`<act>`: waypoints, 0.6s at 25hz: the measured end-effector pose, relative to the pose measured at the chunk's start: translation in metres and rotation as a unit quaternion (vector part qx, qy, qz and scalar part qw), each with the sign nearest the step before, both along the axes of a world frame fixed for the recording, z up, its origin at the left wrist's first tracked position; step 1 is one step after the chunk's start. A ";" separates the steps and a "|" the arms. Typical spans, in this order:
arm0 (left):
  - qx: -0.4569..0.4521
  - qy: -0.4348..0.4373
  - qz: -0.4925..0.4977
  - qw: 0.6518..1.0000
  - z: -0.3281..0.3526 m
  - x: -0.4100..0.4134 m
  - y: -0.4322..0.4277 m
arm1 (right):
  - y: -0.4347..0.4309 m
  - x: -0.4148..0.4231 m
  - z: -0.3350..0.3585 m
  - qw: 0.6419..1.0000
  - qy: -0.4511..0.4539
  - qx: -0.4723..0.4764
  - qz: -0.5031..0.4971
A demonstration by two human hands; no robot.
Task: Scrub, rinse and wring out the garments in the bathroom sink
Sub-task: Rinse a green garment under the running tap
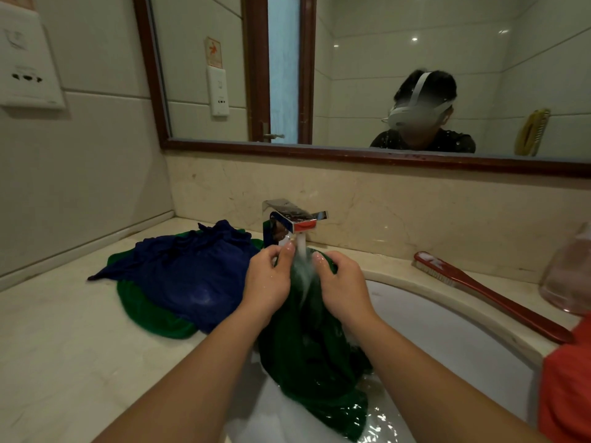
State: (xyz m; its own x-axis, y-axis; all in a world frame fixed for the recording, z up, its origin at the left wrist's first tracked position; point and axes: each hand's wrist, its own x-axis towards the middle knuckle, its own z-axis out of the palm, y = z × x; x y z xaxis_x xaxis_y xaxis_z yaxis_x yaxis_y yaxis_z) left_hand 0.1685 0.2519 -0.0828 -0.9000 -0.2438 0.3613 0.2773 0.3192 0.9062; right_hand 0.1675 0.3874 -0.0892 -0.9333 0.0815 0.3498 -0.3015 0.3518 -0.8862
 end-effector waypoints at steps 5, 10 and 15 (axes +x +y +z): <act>-0.002 0.017 -0.005 1.000 -0.001 -0.002 -0.001 | 0.003 -0.002 0.003 1.000 0.023 -0.013 -0.001; 0.005 0.052 0.039 0.998 0.000 -0.002 -0.002 | -0.003 0.000 0.005 0.999 0.029 0.009 0.025; 0.052 0.087 0.091 0.991 0.003 0.001 -0.003 | -0.012 0.006 0.003 0.997 -0.026 0.014 0.066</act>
